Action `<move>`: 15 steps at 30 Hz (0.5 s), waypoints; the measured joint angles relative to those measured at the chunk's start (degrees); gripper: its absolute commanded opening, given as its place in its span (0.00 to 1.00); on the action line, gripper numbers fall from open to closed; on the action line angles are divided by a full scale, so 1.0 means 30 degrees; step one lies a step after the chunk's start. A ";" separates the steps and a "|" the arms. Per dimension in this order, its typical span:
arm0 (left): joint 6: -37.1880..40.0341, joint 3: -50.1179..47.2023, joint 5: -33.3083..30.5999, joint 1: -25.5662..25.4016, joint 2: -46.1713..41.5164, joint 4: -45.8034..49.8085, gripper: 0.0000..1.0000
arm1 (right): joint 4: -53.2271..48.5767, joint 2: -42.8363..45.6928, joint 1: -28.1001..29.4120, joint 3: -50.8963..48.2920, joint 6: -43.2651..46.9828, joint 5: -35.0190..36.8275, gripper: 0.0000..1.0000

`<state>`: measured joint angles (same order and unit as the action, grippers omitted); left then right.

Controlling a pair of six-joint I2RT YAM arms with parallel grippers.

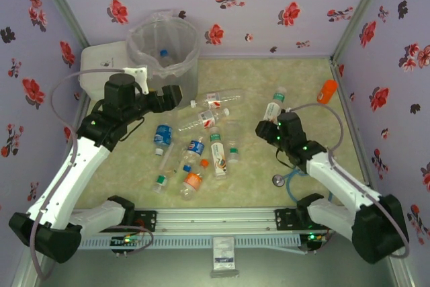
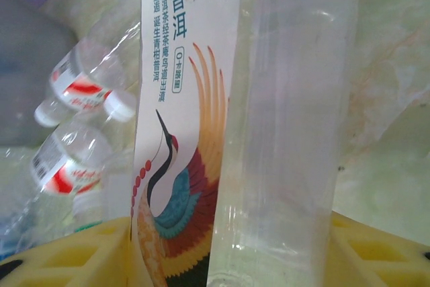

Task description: Put the plastic bottles in the bin

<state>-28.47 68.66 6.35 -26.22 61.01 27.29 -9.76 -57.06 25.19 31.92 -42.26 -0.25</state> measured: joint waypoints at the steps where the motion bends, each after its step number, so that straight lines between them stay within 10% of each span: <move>1: -0.0131 0.0000 0.0109 -0.0015 0.0015 -0.0051 0.98 | -0.0168 0.0561 0.0146 -0.0226 0.0138 -0.0138 0.18; 15: -0.2470 -0.0459 0.1370 -0.0583 0.0685 -0.2047 0.99 | -0.2448 0.2856 0.2200 0.0787 0.2696 -0.2178 0.13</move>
<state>-35.88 67.29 10.46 -27.97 63.07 21.15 -17.10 -48.49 31.79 34.28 -34.17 -6.79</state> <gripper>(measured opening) 0.976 0.599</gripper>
